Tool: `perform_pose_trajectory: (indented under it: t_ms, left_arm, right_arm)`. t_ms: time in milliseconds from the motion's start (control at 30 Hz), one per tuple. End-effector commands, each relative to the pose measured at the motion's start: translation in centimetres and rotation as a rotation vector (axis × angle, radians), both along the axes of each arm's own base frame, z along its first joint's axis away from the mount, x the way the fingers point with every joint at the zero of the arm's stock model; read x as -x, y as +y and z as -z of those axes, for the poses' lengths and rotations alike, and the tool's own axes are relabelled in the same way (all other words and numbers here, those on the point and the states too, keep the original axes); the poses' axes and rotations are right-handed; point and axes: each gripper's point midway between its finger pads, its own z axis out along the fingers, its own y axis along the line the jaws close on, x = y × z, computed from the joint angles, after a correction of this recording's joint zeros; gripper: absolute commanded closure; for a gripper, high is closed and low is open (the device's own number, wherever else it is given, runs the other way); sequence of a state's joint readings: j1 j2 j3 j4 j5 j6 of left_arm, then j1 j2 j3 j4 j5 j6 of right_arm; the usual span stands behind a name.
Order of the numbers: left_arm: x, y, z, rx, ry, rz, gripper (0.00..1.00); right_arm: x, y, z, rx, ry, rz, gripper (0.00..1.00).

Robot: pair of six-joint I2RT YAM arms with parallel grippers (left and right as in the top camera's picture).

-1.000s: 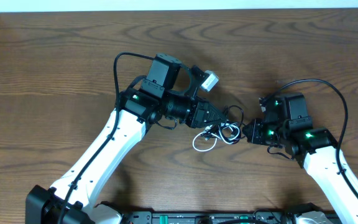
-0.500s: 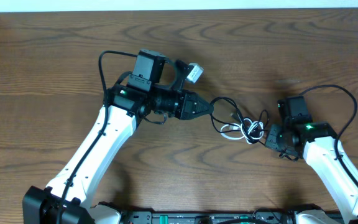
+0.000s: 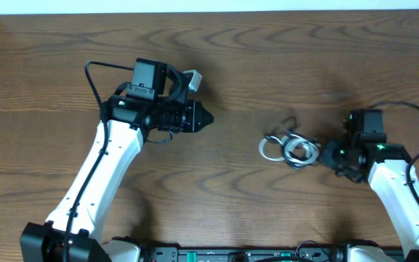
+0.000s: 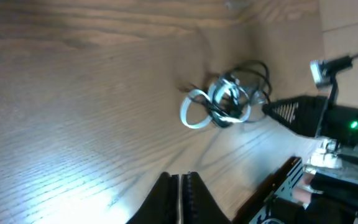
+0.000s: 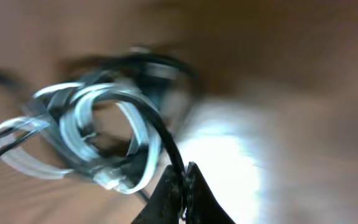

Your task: Untangle cables

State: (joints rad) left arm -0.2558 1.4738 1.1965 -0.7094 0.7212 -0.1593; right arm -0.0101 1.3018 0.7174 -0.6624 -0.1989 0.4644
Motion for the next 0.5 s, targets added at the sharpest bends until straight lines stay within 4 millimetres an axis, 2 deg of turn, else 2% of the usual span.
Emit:
perform_pose_trajectory:
  t_ms: [0, 100, 200, 333, 467]
  left_arm:
    - [1.3, -1.1, -0.1, -0.034, -0.013, 0.042, 0.74]
    - [2.0, -1.2, 1.1, -0.117, -0.001, 0.05, 0.69]
    - [2.9, -2.6, 1.8, -0.131, 0.012, 0.097, 0.57]
    - [4.0, -4.4, 3.8, -0.153, 0.062, 0.159, 0.55]
    - [4.1, -5.8, 5.8, -0.163, 0.125, 0.161, 0.56]
  right_arm:
    - [-0.1, 7.4, -2.8, -0.333, -0.082, -0.234, 0.99]
    - [0.0, 9.4, -3.2, -0.344, -0.105, -0.309, 0.99]
    - [0.7, 10.4, -2.9, -0.326, -0.088, -0.349, 0.99]
    - [1.6, 9.5, -1.7, -0.242, -0.034, -0.338, 0.99]
    - [2.9, 7.6, -0.4, -0.136, 0.041, -0.297, 0.98]
